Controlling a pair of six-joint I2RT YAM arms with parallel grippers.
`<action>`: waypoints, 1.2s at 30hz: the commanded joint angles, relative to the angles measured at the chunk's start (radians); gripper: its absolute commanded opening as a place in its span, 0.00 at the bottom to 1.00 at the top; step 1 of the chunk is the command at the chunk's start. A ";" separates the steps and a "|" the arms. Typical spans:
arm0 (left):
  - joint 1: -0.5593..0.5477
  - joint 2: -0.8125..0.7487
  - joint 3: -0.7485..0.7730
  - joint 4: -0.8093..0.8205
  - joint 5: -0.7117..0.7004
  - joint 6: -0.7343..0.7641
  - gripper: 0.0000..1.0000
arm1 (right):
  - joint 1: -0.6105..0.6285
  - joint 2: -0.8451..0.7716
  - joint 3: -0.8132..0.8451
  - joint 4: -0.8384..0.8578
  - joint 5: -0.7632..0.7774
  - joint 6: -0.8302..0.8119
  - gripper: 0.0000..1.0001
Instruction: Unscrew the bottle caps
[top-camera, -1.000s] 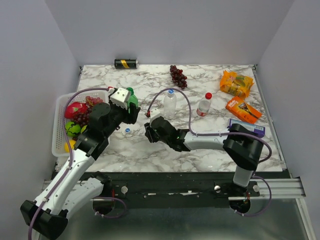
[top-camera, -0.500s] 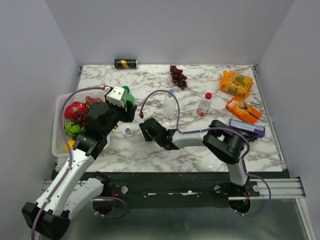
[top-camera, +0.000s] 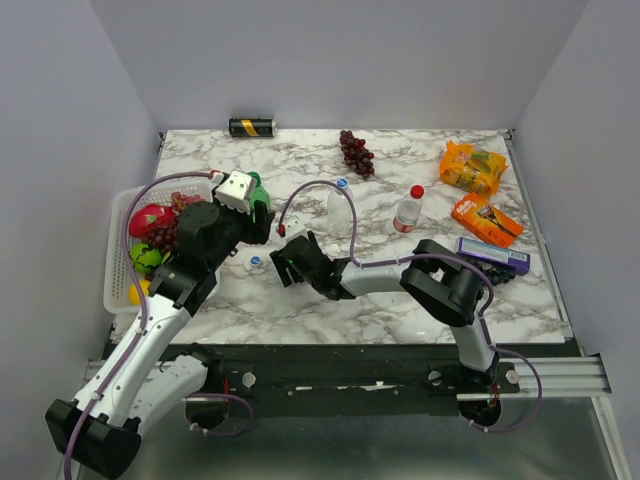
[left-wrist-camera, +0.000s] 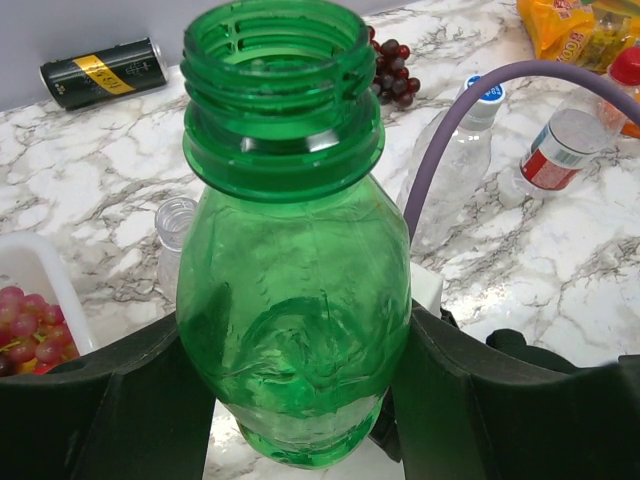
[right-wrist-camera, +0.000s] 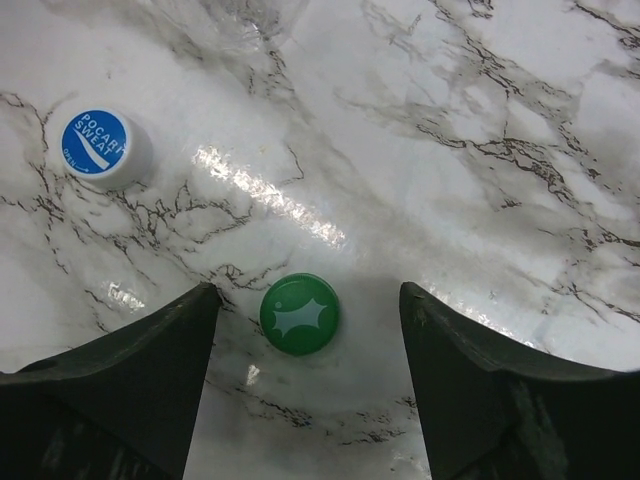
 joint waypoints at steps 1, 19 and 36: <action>0.005 -0.003 0.008 0.020 0.025 -0.001 0.31 | 0.004 -0.073 -0.016 0.017 -0.045 -0.026 0.83; -0.103 0.004 -0.032 0.095 0.240 0.031 0.31 | -0.100 -0.867 -0.488 -0.002 -0.377 0.147 0.71; -0.320 0.141 0.002 0.026 0.398 0.148 0.31 | -0.312 -1.077 -0.254 -0.238 -0.717 0.104 0.76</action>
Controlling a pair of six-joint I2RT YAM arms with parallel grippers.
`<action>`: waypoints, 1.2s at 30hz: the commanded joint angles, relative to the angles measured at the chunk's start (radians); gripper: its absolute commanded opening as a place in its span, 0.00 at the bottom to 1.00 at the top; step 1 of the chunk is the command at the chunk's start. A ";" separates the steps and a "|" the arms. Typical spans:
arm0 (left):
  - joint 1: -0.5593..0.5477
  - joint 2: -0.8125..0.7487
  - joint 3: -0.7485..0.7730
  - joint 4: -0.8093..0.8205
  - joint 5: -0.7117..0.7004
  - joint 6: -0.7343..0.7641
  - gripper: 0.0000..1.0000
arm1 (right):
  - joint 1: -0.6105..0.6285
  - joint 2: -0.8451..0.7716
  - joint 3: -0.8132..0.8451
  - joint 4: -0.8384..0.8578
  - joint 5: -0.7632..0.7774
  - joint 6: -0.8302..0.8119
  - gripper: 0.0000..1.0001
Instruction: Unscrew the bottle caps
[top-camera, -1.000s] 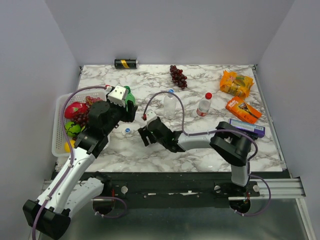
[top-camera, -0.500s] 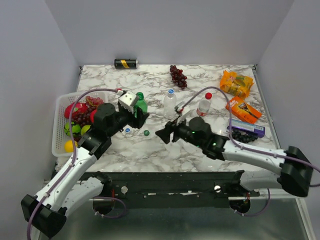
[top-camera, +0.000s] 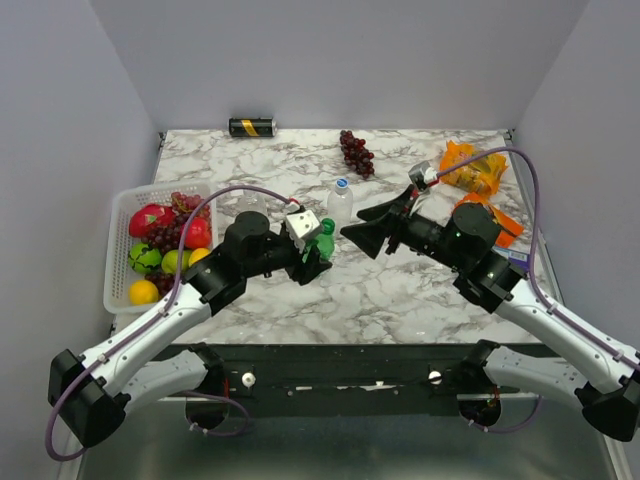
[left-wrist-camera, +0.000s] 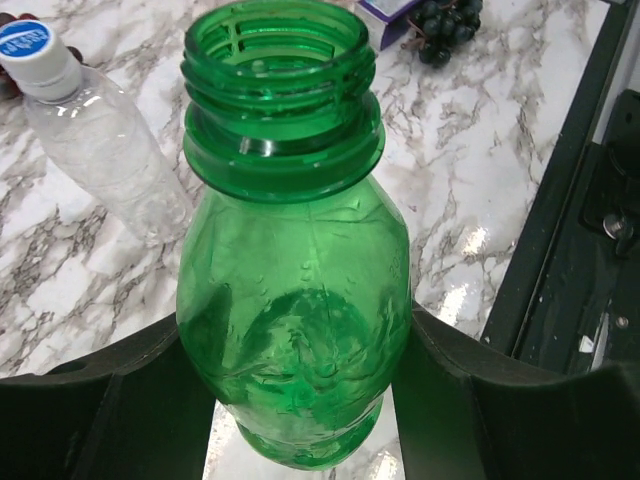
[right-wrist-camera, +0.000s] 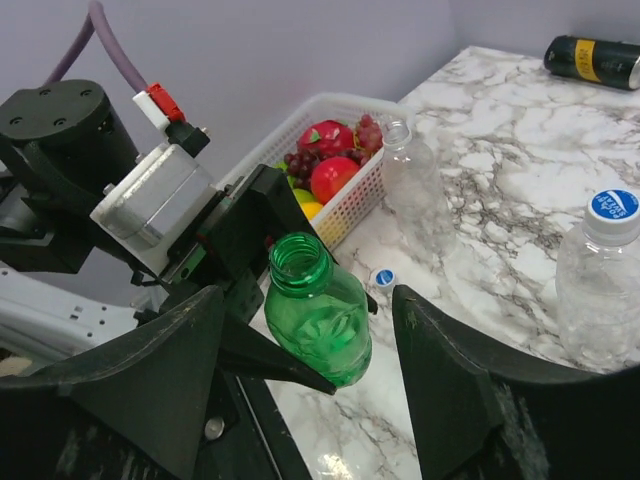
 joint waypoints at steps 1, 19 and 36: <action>-0.025 0.017 0.026 0.000 0.056 0.035 0.31 | -0.003 0.047 0.065 -0.110 -0.075 -0.053 0.76; -0.044 0.070 0.039 -0.019 0.052 0.046 0.31 | 0.023 0.170 0.085 -0.121 -0.118 -0.078 0.68; -0.062 0.086 0.045 -0.034 0.039 0.057 0.31 | 0.033 0.202 0.082 -0.075 -0.156 -0.093 0.29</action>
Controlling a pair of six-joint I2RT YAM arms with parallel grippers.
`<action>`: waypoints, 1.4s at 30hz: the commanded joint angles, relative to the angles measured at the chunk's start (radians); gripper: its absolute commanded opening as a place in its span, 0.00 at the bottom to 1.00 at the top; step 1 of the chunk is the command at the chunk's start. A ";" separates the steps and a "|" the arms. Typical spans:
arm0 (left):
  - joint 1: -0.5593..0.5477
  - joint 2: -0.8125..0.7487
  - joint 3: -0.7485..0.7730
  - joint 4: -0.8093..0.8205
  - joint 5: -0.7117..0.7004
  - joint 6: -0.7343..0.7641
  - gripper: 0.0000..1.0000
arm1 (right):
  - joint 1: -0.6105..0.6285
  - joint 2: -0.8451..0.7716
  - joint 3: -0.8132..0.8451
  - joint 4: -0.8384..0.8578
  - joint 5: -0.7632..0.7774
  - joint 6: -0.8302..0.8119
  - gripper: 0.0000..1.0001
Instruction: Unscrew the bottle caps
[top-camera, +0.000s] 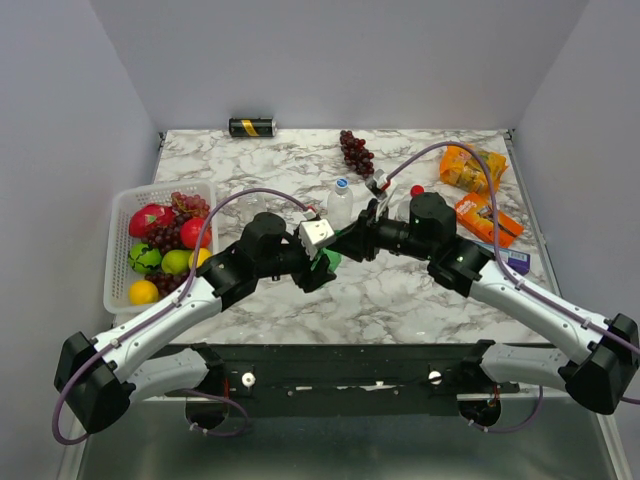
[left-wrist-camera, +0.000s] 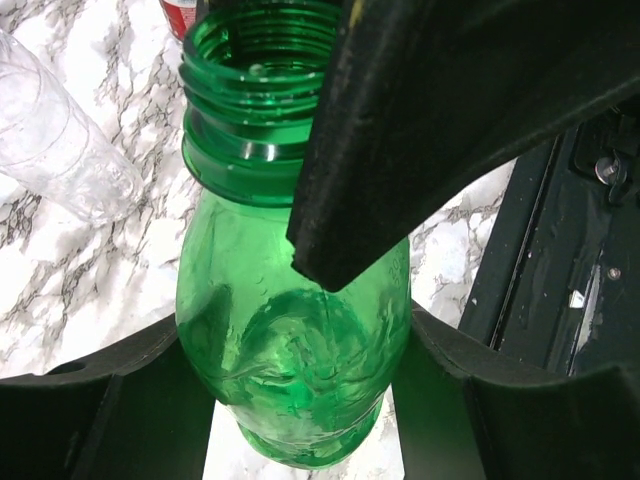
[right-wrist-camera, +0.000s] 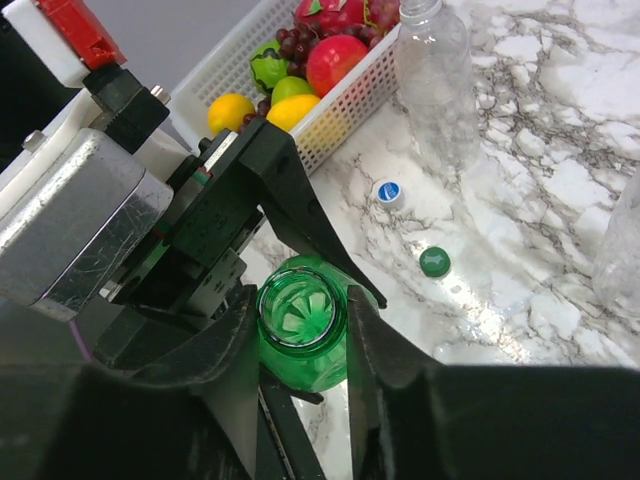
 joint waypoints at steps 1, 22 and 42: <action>-0.013 -0.003 0.036 0.016 0.015 0.019 0.32 | 0.010 0.007 0.026 0.031 -0.018 -0.014 0.13; 0.221 -0.148 0.085 -0.038 -0.068 -0.053 0.99 | 0.023 -0.141 -0.042 -0.142 0.313 -0.130 0.01; 0.582 -0.296 0.039 0.028 -0.425 -0.271 0.99 | 0.185 0.403 0.354 -0.057 0.477 -0.297 0.01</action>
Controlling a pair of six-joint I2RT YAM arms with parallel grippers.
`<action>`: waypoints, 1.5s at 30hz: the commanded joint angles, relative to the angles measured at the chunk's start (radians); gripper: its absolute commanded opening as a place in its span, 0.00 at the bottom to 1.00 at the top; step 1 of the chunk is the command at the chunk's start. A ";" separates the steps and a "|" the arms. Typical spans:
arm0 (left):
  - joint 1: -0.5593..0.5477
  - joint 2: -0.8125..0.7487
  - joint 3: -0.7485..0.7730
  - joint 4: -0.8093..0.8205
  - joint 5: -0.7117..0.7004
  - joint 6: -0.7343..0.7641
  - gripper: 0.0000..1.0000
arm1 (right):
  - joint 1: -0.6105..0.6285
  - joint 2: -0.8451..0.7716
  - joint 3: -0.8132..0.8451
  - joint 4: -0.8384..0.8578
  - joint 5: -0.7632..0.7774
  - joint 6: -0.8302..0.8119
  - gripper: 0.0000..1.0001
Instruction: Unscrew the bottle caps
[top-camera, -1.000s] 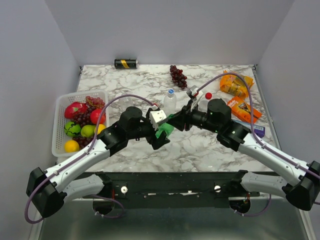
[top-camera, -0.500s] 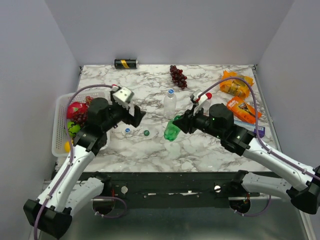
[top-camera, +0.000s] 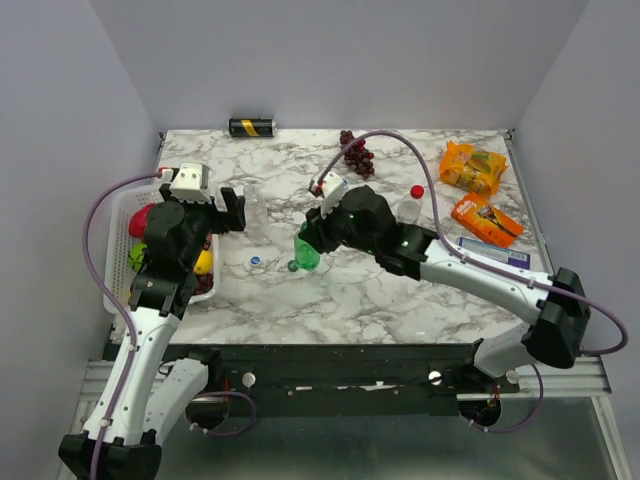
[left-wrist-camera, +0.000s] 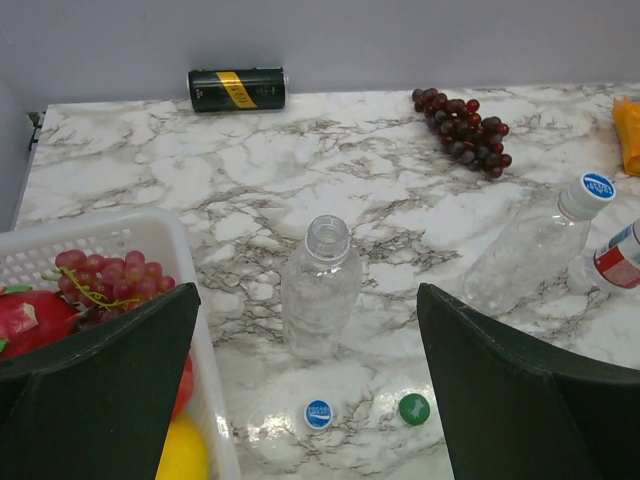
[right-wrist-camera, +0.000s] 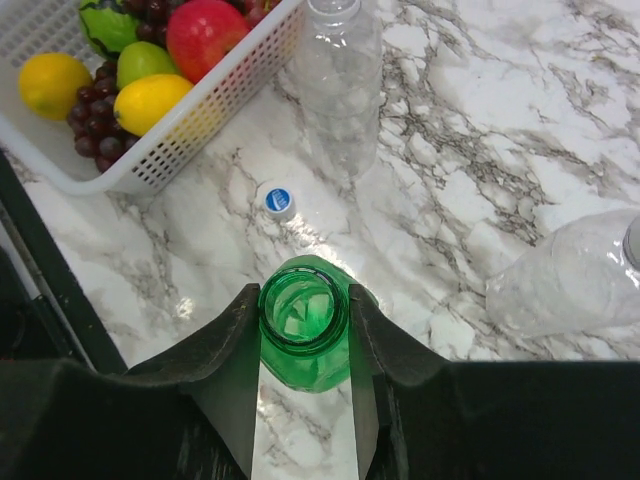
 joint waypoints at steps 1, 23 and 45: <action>0.004 -0.004 -0.008 0.031 -0.024 -0.042 0.99 | 0.001 0.151 0.151 0.069 0.077 -0.076 0.01; 0.004 0.000 -0.011 0.025 0.030 -0.028 0.99 | -0.063 0.524 0.347 0.200 0.212 -0.057 0.01; 0.004 0.024 -0.008 0.021 0.039 -0.028 0.99 | -0.063 0.558 0.250 0.331 0.224 -0.043 0.03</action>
